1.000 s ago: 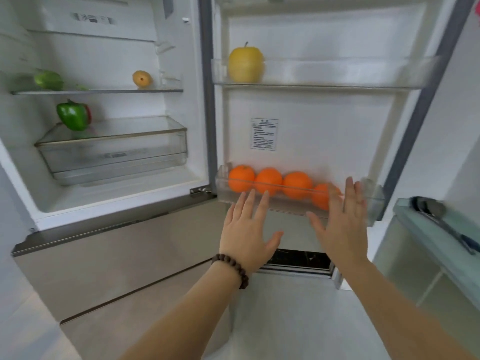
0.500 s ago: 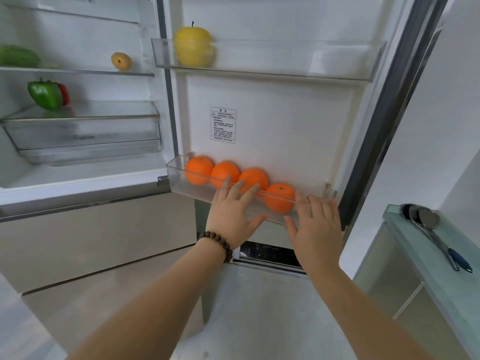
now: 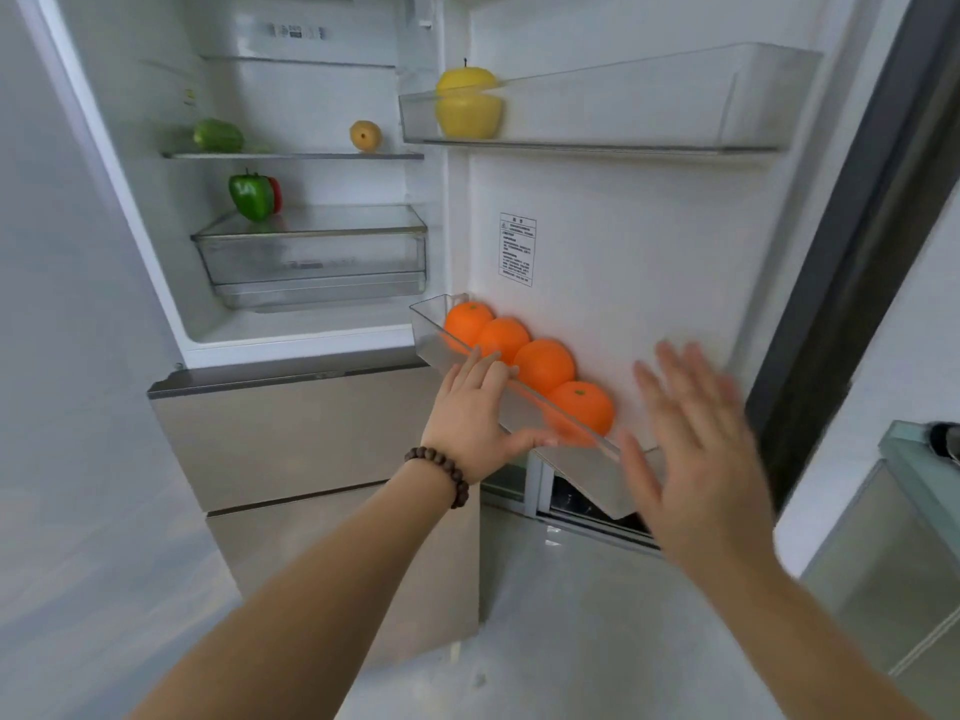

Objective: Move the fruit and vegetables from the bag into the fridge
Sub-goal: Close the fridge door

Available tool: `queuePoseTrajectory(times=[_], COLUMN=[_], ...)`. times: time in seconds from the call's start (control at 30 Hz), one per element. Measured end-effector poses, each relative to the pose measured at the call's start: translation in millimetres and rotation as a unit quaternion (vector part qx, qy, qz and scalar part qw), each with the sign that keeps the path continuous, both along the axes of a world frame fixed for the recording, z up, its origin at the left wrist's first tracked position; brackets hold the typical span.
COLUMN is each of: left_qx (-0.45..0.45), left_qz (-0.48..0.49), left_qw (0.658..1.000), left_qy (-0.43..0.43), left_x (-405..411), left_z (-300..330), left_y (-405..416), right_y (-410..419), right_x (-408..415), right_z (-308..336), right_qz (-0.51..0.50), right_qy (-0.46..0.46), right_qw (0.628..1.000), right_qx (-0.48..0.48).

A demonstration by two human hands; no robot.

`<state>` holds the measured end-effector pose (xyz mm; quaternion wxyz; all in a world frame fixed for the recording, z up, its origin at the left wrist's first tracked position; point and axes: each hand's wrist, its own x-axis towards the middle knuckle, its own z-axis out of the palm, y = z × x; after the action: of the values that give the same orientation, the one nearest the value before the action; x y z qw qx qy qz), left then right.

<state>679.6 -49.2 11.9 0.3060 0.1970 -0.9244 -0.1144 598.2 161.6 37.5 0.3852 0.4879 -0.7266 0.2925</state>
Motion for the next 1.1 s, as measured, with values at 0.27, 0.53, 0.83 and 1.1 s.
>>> queuePoseTrajectory(times=[0.27,0.53,0.83,1.1], left_qx=[0.021,0.007,0.019,-0.003], left_qz=[-0.013,-0.036,0.019,0.072], left_qw=[0.997,0.999,0.999,0.993], left_qy=[-0.069,0.028,0.04,0.091], left_x=[94,164,228,275], left_z=[0,-14,-8,-13], left_y=[-12,18,7,0], right_y=[-1,-38,-86,-112], right_x=[44,116,198,211], right_z=[27,24,30,57], right_qz=[-0.105,-0.091,-0.007,0.123], right_qy=[0.115,0.112,0.105,0.132], right_qw=[0.988,0.989,0.992,0.982], right_qx=[-0.001,0.041,0.066,-0.055])
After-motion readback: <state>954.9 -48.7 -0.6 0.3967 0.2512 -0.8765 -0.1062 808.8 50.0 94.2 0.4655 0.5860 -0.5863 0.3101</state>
